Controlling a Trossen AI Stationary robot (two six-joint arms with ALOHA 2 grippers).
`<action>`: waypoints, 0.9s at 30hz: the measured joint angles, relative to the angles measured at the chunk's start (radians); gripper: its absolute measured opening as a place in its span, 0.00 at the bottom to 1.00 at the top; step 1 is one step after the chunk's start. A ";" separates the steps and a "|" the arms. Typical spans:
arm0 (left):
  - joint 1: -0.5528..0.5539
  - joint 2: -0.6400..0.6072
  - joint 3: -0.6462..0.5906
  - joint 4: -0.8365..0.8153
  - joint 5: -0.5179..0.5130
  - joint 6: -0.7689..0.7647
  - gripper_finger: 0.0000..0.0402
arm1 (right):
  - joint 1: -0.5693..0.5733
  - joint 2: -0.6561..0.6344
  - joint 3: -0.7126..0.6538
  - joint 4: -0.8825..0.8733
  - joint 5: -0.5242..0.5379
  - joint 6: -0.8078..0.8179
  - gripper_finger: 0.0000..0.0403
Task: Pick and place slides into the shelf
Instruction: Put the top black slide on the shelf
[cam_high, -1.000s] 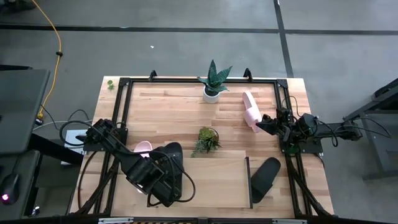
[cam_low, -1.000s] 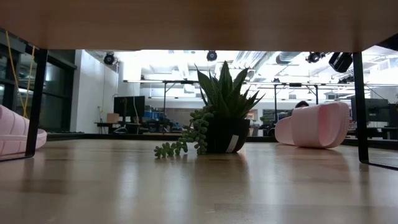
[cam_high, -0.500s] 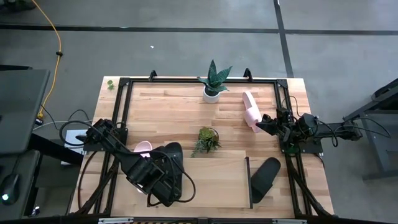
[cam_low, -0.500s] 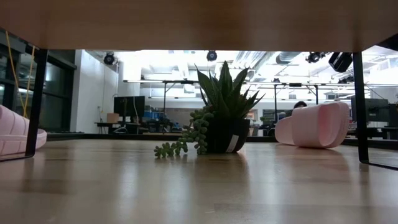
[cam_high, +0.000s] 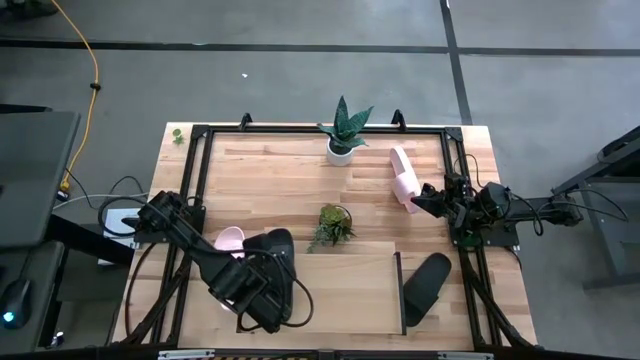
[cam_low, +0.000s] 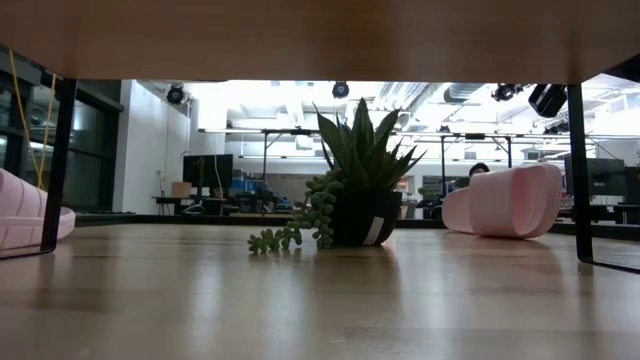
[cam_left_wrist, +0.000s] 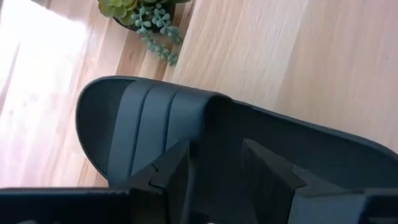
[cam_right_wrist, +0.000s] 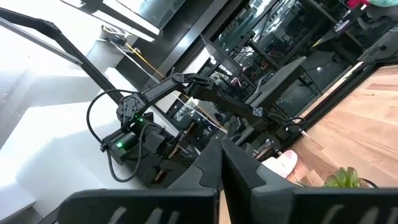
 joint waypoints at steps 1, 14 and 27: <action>0.000 0.000 0.000 0.000 -0.008 0.001 0.33 | 0.000 0.000 0.000 0.000 0.000 0.000 0.00; 0.000 0.000 0.000 -0.001 -0.042 0.019 0.32 | 0.000 0.000 0.000 -0.010 0.001 -0.001 0.00; 0.000 0.000 0.000 -0.001 -0.078 0.098 0.32 | 0.000 0.000 0.000 -0.014 0.017 -0.001 0.00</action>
